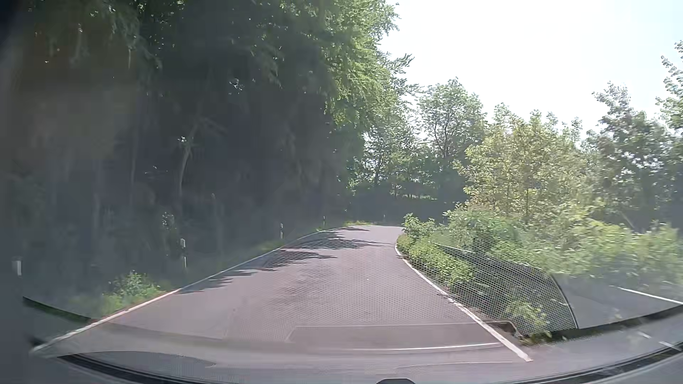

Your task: Follow the waypoints while adhering to traffic rules and regulations

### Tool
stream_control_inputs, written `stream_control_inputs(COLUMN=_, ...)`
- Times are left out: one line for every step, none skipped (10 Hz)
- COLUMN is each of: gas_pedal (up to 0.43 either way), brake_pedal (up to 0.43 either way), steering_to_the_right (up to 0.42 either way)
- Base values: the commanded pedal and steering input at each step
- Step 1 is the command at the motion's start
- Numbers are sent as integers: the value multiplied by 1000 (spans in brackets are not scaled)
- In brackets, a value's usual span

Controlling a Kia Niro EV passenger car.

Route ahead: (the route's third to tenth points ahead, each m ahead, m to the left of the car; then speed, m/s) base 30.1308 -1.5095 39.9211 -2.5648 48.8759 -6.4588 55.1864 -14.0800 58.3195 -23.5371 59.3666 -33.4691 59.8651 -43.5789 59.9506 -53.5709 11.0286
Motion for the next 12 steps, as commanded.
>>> stream_control_inputs(gas_pedal=0, brake_pedal=0, steering_to_the_right=-15)
stream_control_inputs(gas_pedal=0, brake_pedal=0, steering_to_the_right=-15)
stream_control_inputs(gas_pedal=0, brake_pedal=0, steering_to_the_right=-14)
stream_control_inputs(gas_pedal=0, brake_pedal=0, steering_to_the_right=-14)
stream_control_inputs(gas_pedal=0, brake_pedal=0, steering_to_the_right=-12)
stream_control_inputs(gas_pedal=0, brake_pedal=0, steering_to_the_right=-11)
stream_control_inputs(gas_pedal=0, brake_pedal=0, steering_to_the_right=-8)
stream_control_inputs(gas_pedal=0, brake_pedal=0, steering_to_the_right=-6)
stream_control_inputs(gas_pedal=0, brake_pedal=0, steering_to_the_right=-5)
stream_control_inputs(gas_pedal=0, brake_pedal=0, steering_to_the_right=-5)
stream_control_inputs(gas_pedal=0, brake_pedal=0, steering_to_the_right=2)
stream_control_inputs(gas_pedal=20, brake_pedal=0, steering_to_the_right=9)
